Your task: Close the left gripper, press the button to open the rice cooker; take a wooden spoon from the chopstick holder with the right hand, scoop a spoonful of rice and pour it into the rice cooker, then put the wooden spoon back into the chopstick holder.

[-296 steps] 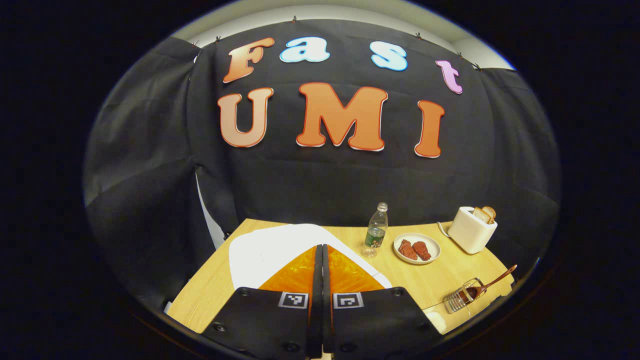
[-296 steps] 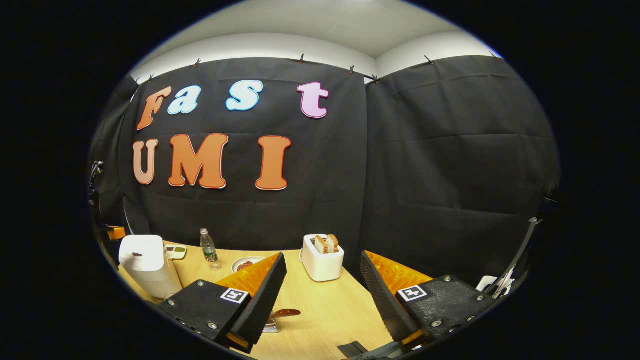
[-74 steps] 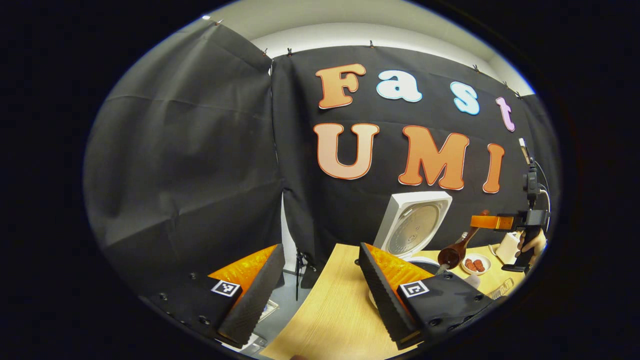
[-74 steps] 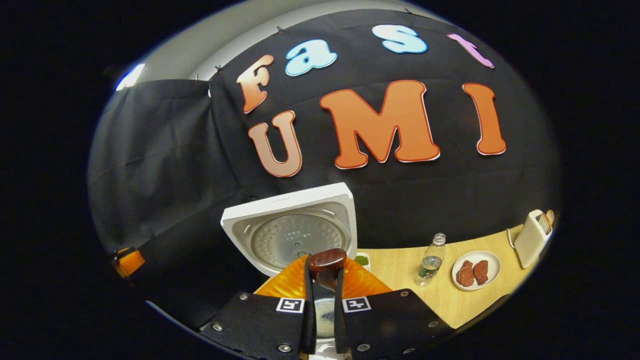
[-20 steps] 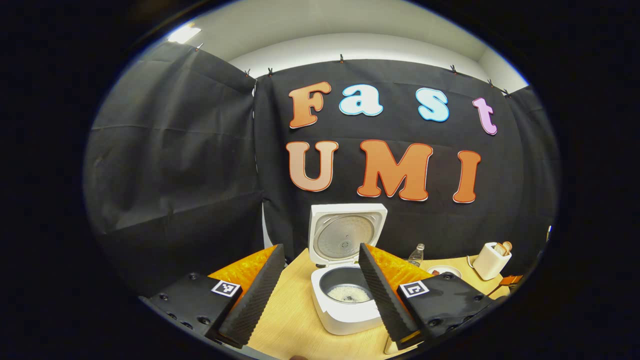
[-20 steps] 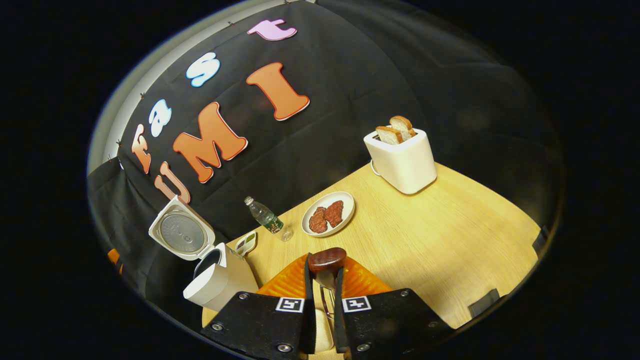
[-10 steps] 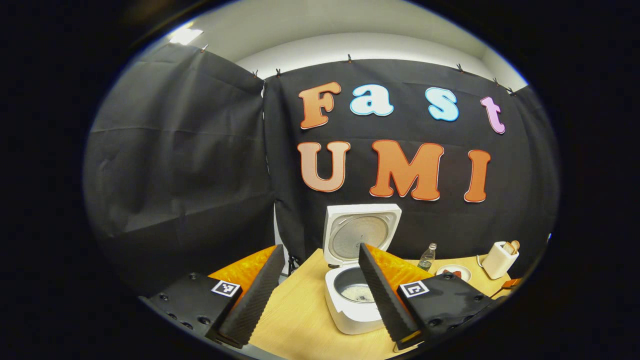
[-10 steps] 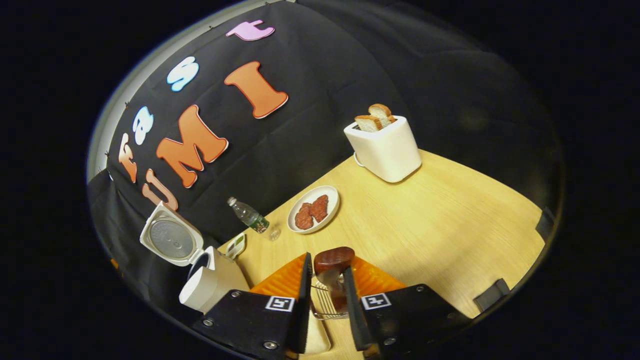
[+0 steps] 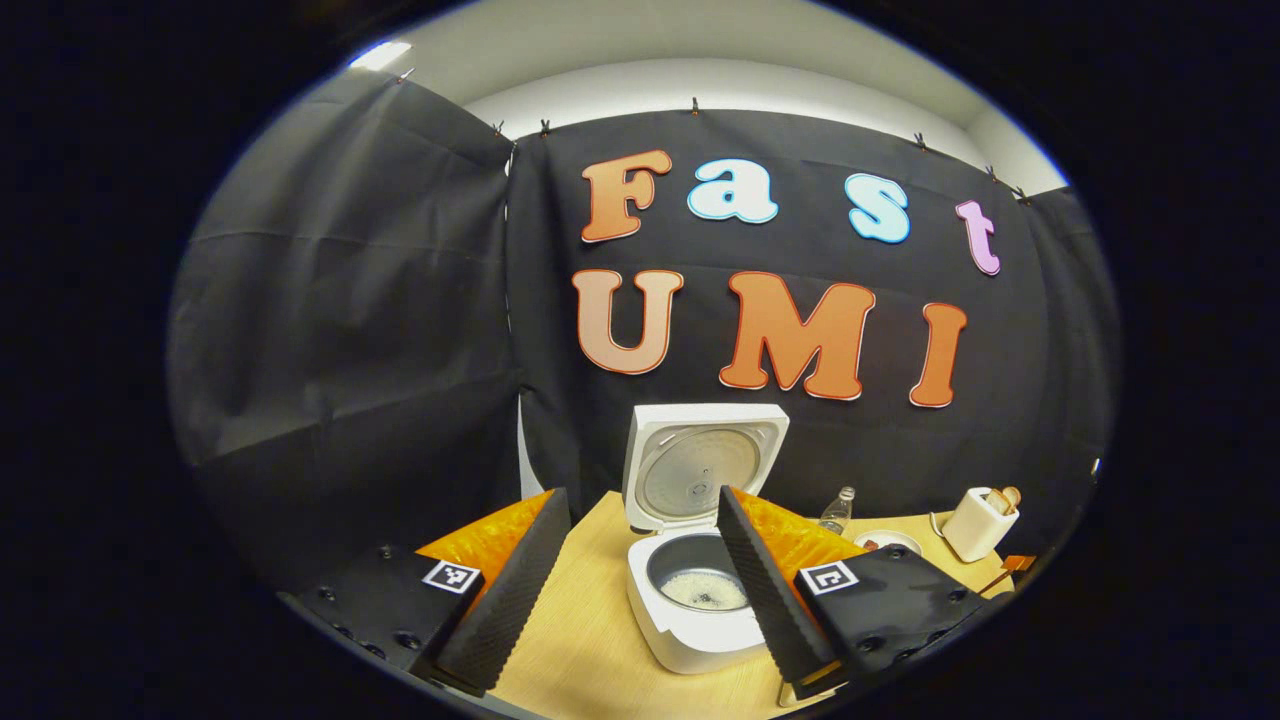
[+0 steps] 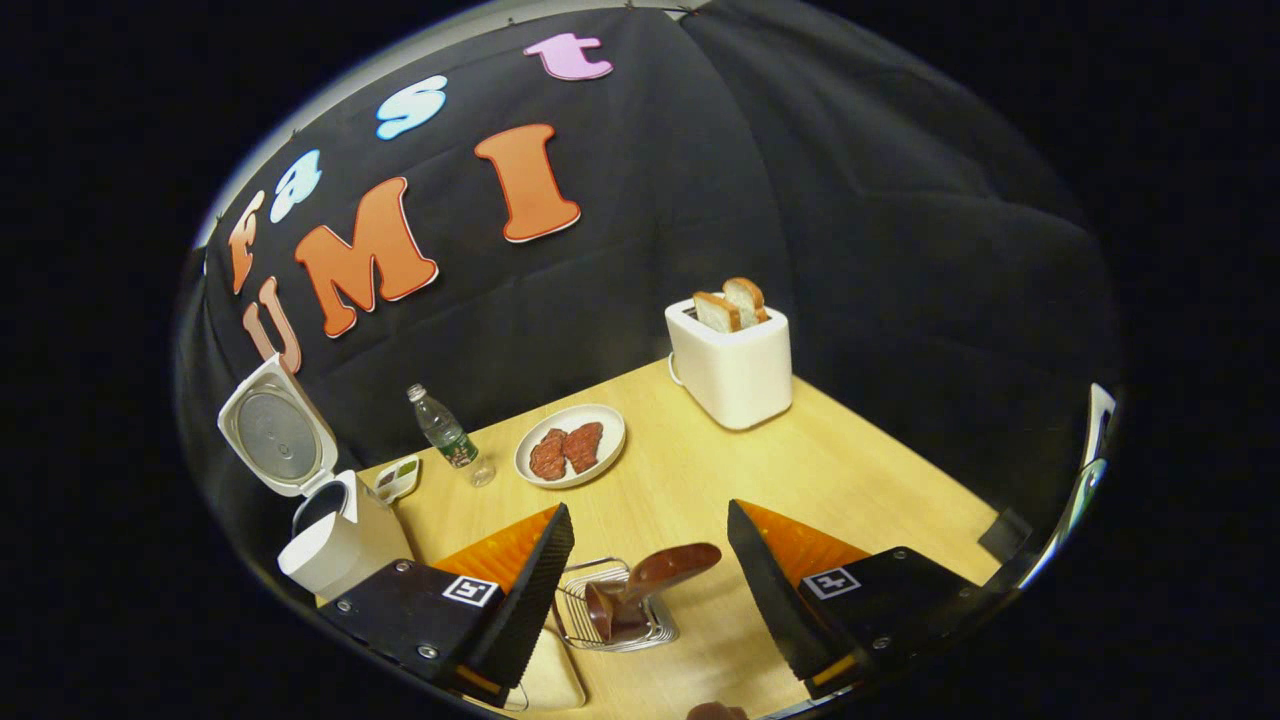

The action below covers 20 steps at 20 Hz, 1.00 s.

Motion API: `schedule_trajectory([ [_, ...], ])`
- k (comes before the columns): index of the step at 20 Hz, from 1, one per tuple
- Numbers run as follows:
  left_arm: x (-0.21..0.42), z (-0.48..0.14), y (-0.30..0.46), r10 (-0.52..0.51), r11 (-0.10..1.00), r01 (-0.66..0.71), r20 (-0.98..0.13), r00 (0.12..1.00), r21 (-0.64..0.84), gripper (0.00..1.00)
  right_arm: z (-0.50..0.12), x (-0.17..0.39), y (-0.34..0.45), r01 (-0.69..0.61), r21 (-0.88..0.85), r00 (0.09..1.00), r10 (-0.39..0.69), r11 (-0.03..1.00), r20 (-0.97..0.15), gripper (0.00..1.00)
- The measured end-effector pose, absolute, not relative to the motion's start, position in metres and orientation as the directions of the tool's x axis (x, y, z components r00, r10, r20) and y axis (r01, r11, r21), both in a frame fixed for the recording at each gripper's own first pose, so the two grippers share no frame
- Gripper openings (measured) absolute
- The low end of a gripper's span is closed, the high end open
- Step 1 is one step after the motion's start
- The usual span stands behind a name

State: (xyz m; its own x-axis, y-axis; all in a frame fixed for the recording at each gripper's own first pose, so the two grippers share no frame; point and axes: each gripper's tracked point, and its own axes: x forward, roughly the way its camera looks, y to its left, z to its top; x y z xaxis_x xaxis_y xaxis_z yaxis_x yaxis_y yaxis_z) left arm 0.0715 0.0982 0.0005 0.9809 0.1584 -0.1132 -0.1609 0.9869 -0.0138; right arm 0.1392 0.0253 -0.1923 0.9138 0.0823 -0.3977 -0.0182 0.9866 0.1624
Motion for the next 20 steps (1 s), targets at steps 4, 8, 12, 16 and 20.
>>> schedule_trajectory([
  [4,0.107,0.021,0.095,0.125,0.991,-0.129,-0.085,0.989,-0.038,1.0,-0.156,0.131,0.037,-0.023,0.116,0.936,0.062,0.993,-0.346,0.95],
  [8,0.159,0.077,0.089,0.089,0.996,-0.089,-0.005,0.996,-0.029,1.0,-0.134,0.12,0.052,-0.049,0.063,0.947,0.067,0.997,-0.314,0.95],
  [12,0.223,0.118,0.073,0.038,0.999,-0.038,0.017,0.999,-0.024,1.0,-0.11,0.108,0.064,-0.045,0.052,0.958,0.058,0.998,-0.283,0.95],
  [16,0.29,0.127,0.061,0.008,1.0,-0.008,-0.02,1.0,0.007,1.0,-0.084,0.094,0.071,-0.047,0.018,0.969,0.049,0.999,-0.244,0.95],
  [20,0.354,0.105,0.053,-0.001,0.999,0.005,-0.087,0.996,0.038,1.0,-0.069,0.084,0.074,-0.053,-0.015,0.972,0.048,0.999,-0.232,0.95],
])
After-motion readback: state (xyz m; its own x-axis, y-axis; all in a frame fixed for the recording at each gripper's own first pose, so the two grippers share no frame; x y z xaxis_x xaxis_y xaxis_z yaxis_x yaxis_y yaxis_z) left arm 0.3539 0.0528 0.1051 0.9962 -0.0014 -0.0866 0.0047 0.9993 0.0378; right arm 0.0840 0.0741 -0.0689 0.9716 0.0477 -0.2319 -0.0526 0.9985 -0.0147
